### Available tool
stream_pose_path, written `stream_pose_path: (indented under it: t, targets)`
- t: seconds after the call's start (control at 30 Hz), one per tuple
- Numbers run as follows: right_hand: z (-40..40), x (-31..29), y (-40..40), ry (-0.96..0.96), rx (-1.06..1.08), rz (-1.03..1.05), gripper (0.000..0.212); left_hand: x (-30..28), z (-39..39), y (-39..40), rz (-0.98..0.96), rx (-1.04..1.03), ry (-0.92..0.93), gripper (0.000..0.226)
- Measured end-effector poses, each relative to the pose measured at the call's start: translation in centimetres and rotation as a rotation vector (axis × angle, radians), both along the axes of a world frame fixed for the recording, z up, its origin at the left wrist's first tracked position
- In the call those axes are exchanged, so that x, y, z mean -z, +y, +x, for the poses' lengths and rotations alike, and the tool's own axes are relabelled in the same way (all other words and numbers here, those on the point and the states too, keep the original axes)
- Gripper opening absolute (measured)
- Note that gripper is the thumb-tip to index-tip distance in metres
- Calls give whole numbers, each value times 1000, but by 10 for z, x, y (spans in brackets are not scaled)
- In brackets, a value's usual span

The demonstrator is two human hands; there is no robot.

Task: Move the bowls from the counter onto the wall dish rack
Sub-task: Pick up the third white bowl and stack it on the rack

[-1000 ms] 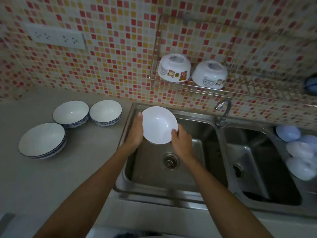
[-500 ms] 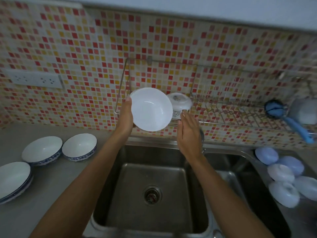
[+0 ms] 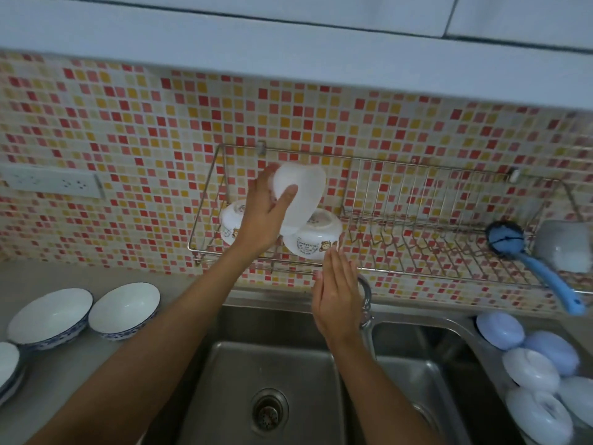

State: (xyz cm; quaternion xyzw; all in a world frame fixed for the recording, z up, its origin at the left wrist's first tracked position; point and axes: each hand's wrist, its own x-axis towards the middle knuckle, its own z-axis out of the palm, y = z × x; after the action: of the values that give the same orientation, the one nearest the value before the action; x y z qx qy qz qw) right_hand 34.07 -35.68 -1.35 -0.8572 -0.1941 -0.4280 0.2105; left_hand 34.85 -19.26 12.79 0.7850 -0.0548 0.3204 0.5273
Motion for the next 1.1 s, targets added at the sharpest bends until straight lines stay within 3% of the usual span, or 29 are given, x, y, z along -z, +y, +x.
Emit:
stream_pose_path:
  t: [0.2, 0.37, 0.7, 0.9, 1.1]
  targets:
    - [1, -1, 3, 13, 10, 30, 42, 20, 20, -13, 666, -70, -102, 76]
    - [2, 1, 4, 22, 5, 54, 41, 34, 36, -11, 962, -38, -41, 86]
    - [4, 6, 6, 3, -5, 91, 38, 45, 49, -12, 951, 89, 160, 90]
    - [3, 5, 6, 8, -3, 82, 39, 50, 52, -9, 839, 124, 177, 91]
    - [2, 5, 6, 24, -9, 82, 39, 57, 43, -7, 727, 148, 143, 71]
